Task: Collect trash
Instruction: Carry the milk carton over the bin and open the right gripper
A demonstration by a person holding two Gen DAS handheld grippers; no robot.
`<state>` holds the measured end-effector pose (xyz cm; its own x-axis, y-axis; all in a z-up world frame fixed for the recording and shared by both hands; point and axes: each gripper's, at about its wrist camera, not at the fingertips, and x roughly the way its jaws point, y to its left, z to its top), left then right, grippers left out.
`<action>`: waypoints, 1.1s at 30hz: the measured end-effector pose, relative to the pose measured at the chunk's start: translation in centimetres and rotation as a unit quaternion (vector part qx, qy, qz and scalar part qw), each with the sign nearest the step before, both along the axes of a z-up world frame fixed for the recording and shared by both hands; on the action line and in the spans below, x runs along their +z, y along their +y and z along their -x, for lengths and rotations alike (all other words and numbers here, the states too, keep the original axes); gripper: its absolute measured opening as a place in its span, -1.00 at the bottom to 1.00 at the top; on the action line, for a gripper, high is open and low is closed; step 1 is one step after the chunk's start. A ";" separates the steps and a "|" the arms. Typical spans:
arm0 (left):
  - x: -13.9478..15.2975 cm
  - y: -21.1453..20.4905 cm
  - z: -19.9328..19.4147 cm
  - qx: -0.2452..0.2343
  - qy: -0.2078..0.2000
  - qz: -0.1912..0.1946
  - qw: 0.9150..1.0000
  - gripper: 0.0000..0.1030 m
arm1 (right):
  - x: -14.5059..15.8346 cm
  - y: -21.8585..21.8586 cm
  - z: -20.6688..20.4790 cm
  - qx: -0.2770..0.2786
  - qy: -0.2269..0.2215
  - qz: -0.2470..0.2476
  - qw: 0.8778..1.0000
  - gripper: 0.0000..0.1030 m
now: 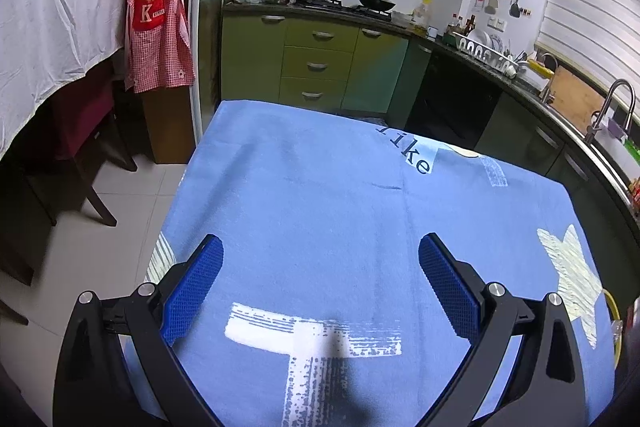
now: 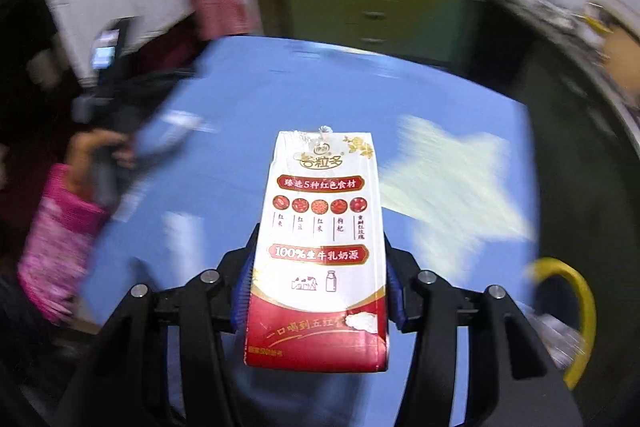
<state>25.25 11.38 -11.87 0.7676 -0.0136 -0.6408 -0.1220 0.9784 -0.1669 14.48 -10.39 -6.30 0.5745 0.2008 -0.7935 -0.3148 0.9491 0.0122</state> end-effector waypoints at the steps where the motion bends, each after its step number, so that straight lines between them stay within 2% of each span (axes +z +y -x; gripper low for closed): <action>1: 0.0 0.0 0.0 0.000 -0.001 0.000 1.000 0.88 | 0.0 -2.5 0.5 -0.029 -0.007 0.020 0.999 -0.04; 6: 0.0 -0.1 0.1 0.003 -0.002 -0.004 1.000 0.88 | -1.1 -13.5 2.6 -0.133 -0.022 0.072 0.988 -0.04; 8: -0.1 -0.2 0.0 0.001 0.000 -0.003 1.000 0.88 | -2.4 -16.6 3.0 -0.151 -0.018 0.086 0.985 -0.04; 11: -0.4 -0.4 -0.2 0.000 0.006 -0.006 1.000 0.88 | -4.3 -18.9 2.9 -0.163 -0.006 0.090 0.983 -0.04; 15: -0.6 -0.8 -0.3 -0.008 0.006 -0.013 1.000 0.88 | -6.8 -20.6 2.2 -0.169 0.003 0.086 0.982 -0.03; 16: -0.6 -0.9 -0.2 -0.010 0.005 -0.015 1.000 0.88 | -7.4 -20.7 2.2 -0.171 0.005 0.089 0.981 0.01; 17: -0.6 -1.0 -0.2 -0.012 0.005 -0.017 1.000 0.88 | -7.9 -20.7 2.0 -0.176 0.006 0.092 0.980 0.16; 19: -0.7 -1.3 -0.3 -0.017 0.006 -0.020 1.000 0.88 | -8.5 -21.4 1.8 -0.192 0.005 0.096 0.977 0.22; 28: -0.7 -3.1 -0.1 -0.048 0.007 -0.027 0.998 0.88 | -8.0 -21.1 3.7 -0.216 -0.016 0.071 0.974 0.24; 33: 0.1 -5.1 0.9 -0.100 0.014 -0.015 0.995 0.88 | -7.4 -19.9 5.0 -0.207 -0.029 0.050 0.977 0.27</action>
<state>24.36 6.26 -11.78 0.7334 -0.1442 -0.6643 0.0708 0.9881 -0.1363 9.51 -30.29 -13.70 0.6349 -0.1351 -0.7607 0.0997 0.9907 -0.0927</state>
